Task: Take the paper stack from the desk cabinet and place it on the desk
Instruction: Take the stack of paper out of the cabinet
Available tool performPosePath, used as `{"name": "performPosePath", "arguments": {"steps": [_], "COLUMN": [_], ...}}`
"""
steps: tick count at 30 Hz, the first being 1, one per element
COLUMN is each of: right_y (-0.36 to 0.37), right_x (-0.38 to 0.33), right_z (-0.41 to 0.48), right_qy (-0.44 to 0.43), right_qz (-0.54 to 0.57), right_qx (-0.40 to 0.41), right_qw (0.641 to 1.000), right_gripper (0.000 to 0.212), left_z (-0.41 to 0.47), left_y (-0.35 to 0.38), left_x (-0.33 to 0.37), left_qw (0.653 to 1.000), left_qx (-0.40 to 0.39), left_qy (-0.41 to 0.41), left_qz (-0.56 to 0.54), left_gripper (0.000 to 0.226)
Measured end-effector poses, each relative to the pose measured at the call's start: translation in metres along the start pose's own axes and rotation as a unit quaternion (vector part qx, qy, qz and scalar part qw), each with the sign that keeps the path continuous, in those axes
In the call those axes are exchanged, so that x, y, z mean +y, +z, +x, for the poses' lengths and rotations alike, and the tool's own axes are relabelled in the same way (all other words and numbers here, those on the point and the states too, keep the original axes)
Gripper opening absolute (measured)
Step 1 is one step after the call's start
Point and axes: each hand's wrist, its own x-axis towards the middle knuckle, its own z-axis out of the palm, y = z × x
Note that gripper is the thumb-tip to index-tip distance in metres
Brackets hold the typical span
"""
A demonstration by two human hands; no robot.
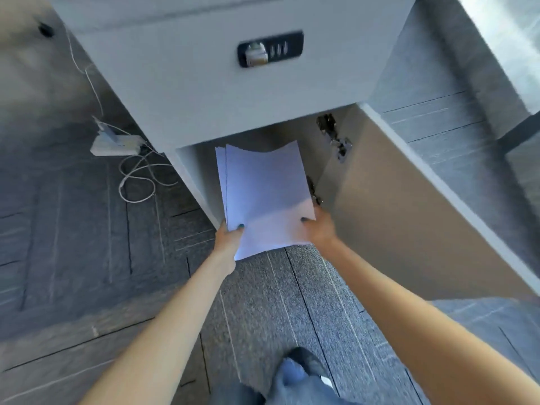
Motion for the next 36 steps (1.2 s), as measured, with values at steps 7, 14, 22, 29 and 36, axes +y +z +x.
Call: {"name": "performPosePath", "arguments": {"steps": [7,14,22,29,36], "right_y": [-0.061,-0.121,-0.158,-0.170,-0.181], "right_x": [-0.067,-0.125,-0.190,-0.274,-0.367], "right_z": [-0.136,-0.275,-0.409,-0.465,-0.478], "right_qy": [0.034,0.058,0.045,-0.018,-0.084], "right_qz": [0.030,0.033,0.083,0.140,0.169], "right_qx": [0.027,0.045,0.055,0.025,-0.010], "right_qw": [0.999,0.997,0.994,0.990,0.982], "right_gripper": [0.035,0.010,0.008,0.010,0.006], "left_z": [-0.122,-0.268,-0.405,-0.481,-0.514], "left_y": [-0.038,-0.079,-0.133,-0.182,-0.229], "left_x": [0.041,0.092,0.148,0.223,0.297], "left_qw": [0.997,0.992,0.991,0.996,0.991], "left_qx": [-0.073,-0.111,-0.120,-0.081,-0.083], "left_qy": [-0.039,-0.051,-0.051,0.015,0.081], "left_qz": [-0.006,0.000,-0.009,-0.021,-0.068], "left_gripper": [0.050,0.047,0.048,0.045,0.047]}}
